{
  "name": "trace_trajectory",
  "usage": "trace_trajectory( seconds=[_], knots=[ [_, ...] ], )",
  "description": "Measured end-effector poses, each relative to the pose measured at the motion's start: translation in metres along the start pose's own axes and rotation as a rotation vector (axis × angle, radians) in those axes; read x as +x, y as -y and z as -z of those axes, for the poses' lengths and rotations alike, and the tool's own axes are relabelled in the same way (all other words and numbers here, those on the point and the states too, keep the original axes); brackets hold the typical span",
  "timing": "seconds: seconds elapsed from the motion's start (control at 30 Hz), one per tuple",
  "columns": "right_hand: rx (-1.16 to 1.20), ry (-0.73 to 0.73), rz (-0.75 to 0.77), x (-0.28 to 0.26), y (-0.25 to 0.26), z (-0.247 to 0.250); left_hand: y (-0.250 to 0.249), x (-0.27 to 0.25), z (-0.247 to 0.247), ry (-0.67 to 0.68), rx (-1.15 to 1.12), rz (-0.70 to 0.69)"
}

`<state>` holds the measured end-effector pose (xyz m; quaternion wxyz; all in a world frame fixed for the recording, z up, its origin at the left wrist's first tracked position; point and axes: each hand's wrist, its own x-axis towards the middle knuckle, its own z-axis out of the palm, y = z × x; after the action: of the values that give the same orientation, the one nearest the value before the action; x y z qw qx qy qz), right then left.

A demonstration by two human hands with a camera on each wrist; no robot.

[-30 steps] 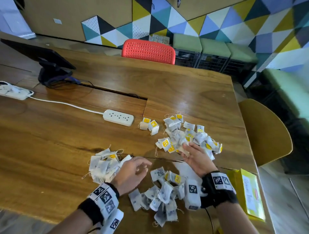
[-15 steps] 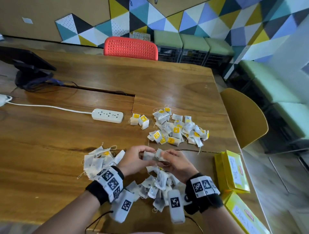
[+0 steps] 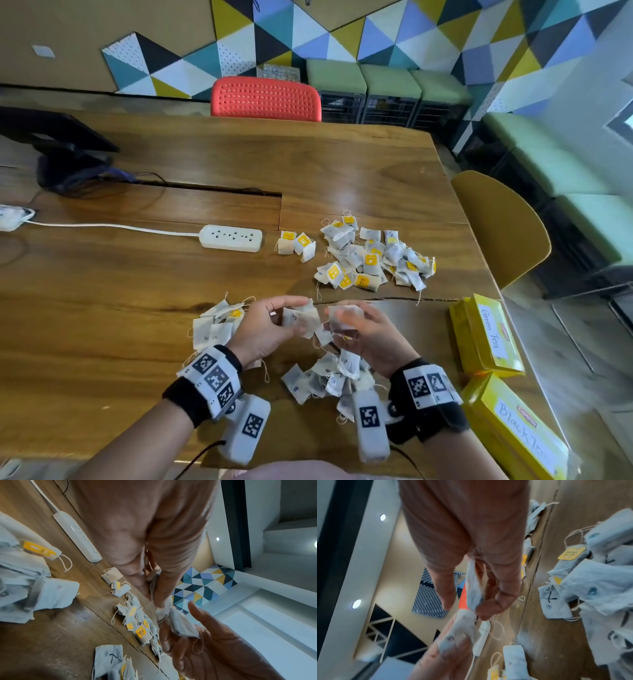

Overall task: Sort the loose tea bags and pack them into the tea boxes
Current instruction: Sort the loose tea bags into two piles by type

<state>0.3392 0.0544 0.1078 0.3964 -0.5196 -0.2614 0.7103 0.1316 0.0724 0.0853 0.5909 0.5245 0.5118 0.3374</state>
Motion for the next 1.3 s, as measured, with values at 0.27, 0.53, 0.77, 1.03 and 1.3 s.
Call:
trace_trajectory(
  seconds=[0.27, 0.53, 0.77, 1.03, 1.3],
  knots=[
    [-0.139, 0.06, -0.098, 0.022, -0.017, -0.055, -0.002, -0.006, 0.025, -0.012, -0.066, 0.013],
    [-0.052, 0.055, -0.178, 0.048, -0.029, -0.096, 0.004, -0.004, 0.072, -0.273, -0.277, 0.038],
    [-0.508, 0.0, -0.1, 0.069, -0.045, -0.109, 0.016, 0.0, 0.116, -0.364, -0.155, 0.008],
    [-0.877, 0.065, 0.09, 0.087, -0.044, -0.138, 0.022, -0.001, 0.136, -0.33, 0.018, -0.063],
    [-0.725, -0.159, 0.213, 0.068, -0.027, -0.089, 0.059, -0.003, 0.125, 0.191, 0.825, 0.003]
  ],
)
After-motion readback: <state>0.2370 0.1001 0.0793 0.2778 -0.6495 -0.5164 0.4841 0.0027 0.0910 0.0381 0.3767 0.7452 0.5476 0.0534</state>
